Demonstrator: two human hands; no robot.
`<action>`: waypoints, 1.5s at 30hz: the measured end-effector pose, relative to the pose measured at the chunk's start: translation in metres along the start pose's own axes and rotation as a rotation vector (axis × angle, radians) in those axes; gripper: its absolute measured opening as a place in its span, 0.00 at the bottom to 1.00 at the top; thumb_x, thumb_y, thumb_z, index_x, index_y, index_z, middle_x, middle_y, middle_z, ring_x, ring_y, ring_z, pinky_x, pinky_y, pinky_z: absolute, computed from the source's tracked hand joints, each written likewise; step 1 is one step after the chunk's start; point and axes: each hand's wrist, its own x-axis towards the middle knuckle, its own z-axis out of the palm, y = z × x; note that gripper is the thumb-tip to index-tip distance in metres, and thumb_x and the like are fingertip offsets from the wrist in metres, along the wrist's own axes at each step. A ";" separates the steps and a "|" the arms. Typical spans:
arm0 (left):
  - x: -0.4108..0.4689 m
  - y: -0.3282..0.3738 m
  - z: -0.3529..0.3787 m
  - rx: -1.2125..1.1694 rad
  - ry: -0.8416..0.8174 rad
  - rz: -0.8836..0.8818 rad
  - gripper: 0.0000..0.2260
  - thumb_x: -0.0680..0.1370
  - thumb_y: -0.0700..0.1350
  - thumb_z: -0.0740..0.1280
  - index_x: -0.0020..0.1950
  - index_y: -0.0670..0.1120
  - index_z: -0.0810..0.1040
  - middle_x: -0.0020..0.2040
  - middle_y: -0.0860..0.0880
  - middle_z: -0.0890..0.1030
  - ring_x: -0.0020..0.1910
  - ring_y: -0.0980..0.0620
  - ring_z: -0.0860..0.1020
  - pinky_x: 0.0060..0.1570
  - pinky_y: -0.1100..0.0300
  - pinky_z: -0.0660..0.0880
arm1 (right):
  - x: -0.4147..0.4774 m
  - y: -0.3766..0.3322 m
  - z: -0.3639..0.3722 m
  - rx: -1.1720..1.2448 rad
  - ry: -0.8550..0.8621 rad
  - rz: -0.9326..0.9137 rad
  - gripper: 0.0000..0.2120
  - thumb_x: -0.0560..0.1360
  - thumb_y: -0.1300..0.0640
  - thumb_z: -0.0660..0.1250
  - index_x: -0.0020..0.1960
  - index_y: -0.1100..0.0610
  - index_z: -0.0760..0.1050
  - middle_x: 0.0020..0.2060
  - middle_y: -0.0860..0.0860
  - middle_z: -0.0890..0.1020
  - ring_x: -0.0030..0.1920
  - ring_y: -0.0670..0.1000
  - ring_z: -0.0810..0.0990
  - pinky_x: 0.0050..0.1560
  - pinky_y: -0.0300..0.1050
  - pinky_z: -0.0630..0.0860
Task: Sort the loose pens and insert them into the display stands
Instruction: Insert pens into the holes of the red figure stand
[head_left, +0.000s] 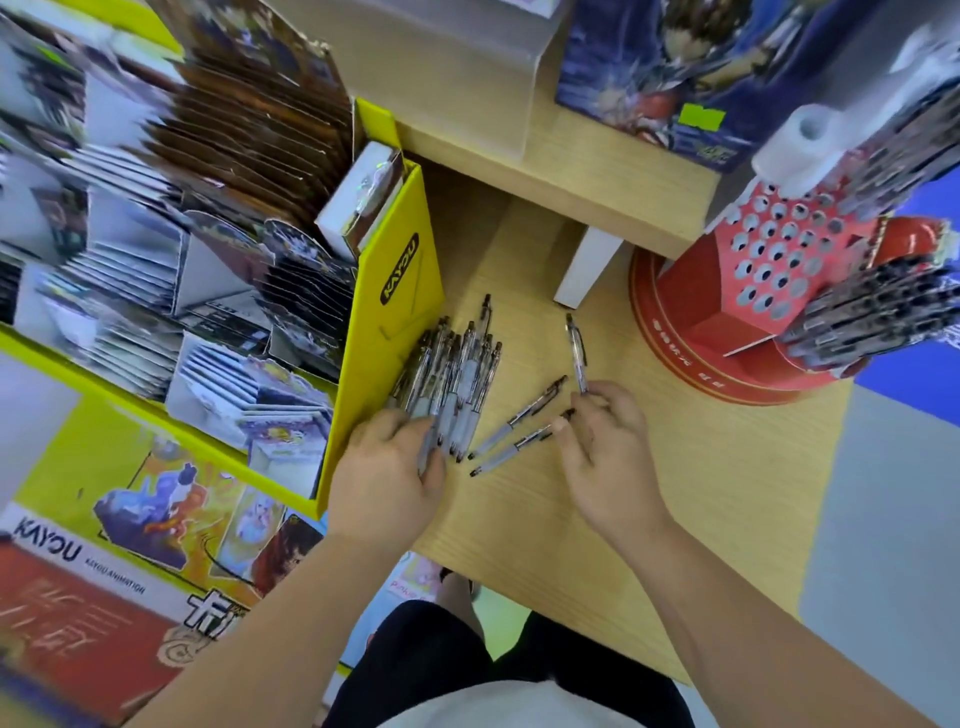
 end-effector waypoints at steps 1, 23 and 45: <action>-0.002 0.000 0.001 0.025 -0.021 -0.003 0.13 0.70 0.40 0.77 0.53 0.42 0.85 0.52 0.40 0.81 0.47 0.36 0.80 0.41 0.47 0.82 | -0.007 0.002 0.001 -0.002 0.021 0.023 0.22 0.80 0.46 0.63 0.63 0.63 0.79 0.65 0.56 0.72 0.66 0.54 0.70 0.70 0.47 0.64; 0.021 0.027 0.035 0.079 -0.007 -0.268 0.23 0.78 0.42 0.69 0.71 0.35 0.73 0.68 0.35 0.74 0.61 0.31 0.73 0.61 0.41 0.71 | 0.021 -0.020 0.037 0.286 -0.039 0.161 0.11 0.74 0.62 0.73 0.56 0.55 0.80 0.43 0.43 0.82 0.37 0.38 0.80 0.39 0.27 0.74; 0.042 0.059 0.016 -0.244 -0.388 -0.409 0.21 0.78 0.52 0.72 0.68 0.44 0.77 0.55 0.46 0.81 0.51 0.47 0.79 0.45 0.57 0.75 | 0.002 0.011 0.013 0.321 0.131 0.264 0.10 0.74 0.58 0.72 0.55 0.55 0.84 0.43 0.46 0.84 0.45 0.48 0.83 0.51 0.46 0.80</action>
